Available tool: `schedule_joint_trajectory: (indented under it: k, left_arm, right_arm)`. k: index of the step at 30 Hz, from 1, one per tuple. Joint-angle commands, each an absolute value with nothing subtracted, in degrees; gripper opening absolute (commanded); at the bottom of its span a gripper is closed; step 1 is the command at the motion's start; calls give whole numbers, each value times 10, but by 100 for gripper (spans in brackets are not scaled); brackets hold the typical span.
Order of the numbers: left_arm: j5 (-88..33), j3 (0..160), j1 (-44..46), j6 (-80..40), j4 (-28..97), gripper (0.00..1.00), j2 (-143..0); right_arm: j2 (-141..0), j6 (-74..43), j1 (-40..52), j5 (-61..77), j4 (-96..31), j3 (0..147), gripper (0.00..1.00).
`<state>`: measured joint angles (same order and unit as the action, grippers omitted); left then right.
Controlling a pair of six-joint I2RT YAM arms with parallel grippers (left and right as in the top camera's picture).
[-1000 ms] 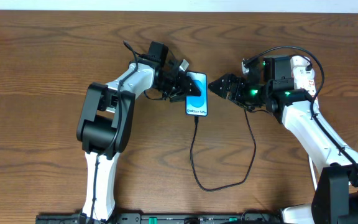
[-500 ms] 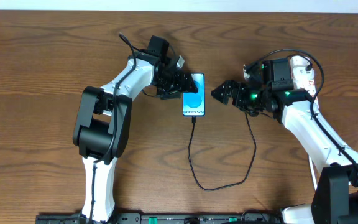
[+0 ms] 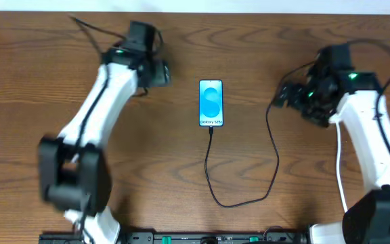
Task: Plug charger to phone and switch on socket
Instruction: 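Release the phone and lift both grippers away, then move the right gripper over the white power strip's orange switch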
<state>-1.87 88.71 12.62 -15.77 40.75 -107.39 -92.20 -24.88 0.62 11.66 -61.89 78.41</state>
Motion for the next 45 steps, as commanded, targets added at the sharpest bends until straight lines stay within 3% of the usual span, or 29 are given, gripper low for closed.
schedule_joint_trajectory:
  k: [1,12,21,30,45]
  left_arm:
    - [99,896,129,-150,409,79,-984]
    - [99,896,129,-150,409,79,-962]
    - [99,896,129,-150,409,80,-962]
    - [99,896,129,-150,409,80,-962]
    - [99,896,129,-151,409,80,-962]
  right_arm:
    - [-917,-235,-29,-20,-641,855,99]
    - [-921,-261,-191,-20,-623,870,99]
    - [-978,-262,-269,-20,-592,891,99]
    - [-1127,-343,-284,-42,-514,896,99]
    - [-1232,-415,-259,19,-434,894,99]
